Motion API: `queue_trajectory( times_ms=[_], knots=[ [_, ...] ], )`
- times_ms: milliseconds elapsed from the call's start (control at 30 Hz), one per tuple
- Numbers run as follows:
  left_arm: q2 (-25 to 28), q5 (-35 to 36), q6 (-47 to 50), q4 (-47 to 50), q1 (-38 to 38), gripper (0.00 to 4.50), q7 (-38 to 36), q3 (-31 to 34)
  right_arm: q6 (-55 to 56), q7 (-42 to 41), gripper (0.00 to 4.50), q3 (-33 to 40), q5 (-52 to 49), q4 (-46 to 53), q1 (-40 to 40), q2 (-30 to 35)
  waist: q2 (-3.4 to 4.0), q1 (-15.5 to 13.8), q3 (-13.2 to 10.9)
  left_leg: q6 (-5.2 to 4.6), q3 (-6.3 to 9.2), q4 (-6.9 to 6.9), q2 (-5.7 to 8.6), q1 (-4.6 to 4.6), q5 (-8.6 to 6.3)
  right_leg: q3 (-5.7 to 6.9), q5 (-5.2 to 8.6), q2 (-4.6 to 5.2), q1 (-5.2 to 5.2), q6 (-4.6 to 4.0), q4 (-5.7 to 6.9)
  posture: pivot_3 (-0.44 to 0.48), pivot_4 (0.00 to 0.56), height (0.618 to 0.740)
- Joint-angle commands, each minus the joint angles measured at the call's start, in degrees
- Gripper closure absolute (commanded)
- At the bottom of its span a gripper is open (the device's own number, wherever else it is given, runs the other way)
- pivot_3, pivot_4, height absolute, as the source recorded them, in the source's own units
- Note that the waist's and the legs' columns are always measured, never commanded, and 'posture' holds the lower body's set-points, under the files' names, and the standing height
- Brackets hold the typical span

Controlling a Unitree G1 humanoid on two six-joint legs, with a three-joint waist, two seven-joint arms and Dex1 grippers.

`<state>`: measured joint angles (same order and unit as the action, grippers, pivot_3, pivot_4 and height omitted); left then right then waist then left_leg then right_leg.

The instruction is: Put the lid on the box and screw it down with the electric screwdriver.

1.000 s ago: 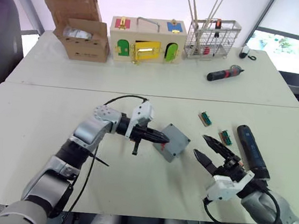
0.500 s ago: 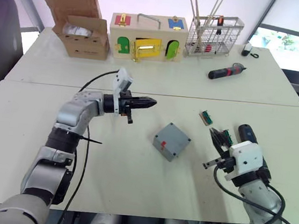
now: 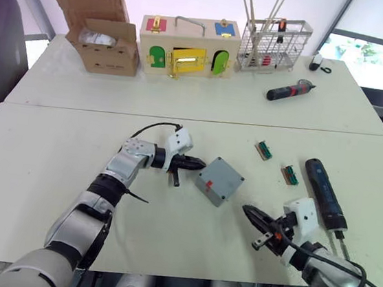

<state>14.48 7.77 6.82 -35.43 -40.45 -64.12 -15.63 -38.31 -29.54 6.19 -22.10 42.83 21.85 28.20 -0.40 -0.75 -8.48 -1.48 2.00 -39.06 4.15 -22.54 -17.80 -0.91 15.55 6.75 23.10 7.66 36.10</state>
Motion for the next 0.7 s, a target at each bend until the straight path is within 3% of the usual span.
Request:
queue_trajectory(
  times_ms=[33, 267, 700],
  knots=[
    [0.27, -1.22, -1.28, 2.59, 1.0, 4.5, -0.91, -0.81, -1.01, 0.75, 4.44, -1.43, -1.43, 2.48, -0.94, -0.18, 0.0, -0.04, 0.0, 0.0, 0.0, 0.0, 0.0, 0.0, 0.0, 0.0, 0.0, 0.0, 0.0, 0.0, 0.0, 0.0, 0.15, 0.737],
    [1.82, -2.41, 0.31, 8.43, 4.07, 4.5, -1.85, -2.08, 3.02, 2.91, 4.44, -6.67, 3.51, -5.12, -6.04, -1.39, -0.01, 0.04, 0.01, 0.24, 0.01, 0.02, 0.0, 0.0, 0.14, 0.01, 0.0, 0.0, 0.01, 0.0, 0.01, 0.0, 0.15, 0.737],
    [4.57, -3.41, 6.39, 23.82, 10.17, 4.5, -3.39, -7.19, 4.83, 1.87, 4.44, -3.13, 3.01, -12.16, -14.59, -0.14, 0.01, -0.09, 0.01, 0.26, -0.02, -0.01, 0.01, 0.01, 0.15, -0.01, 0.0, 0.02, 0.0, 0.0, 0.03, 0.0, 0.15, 0.737]
  ],
)
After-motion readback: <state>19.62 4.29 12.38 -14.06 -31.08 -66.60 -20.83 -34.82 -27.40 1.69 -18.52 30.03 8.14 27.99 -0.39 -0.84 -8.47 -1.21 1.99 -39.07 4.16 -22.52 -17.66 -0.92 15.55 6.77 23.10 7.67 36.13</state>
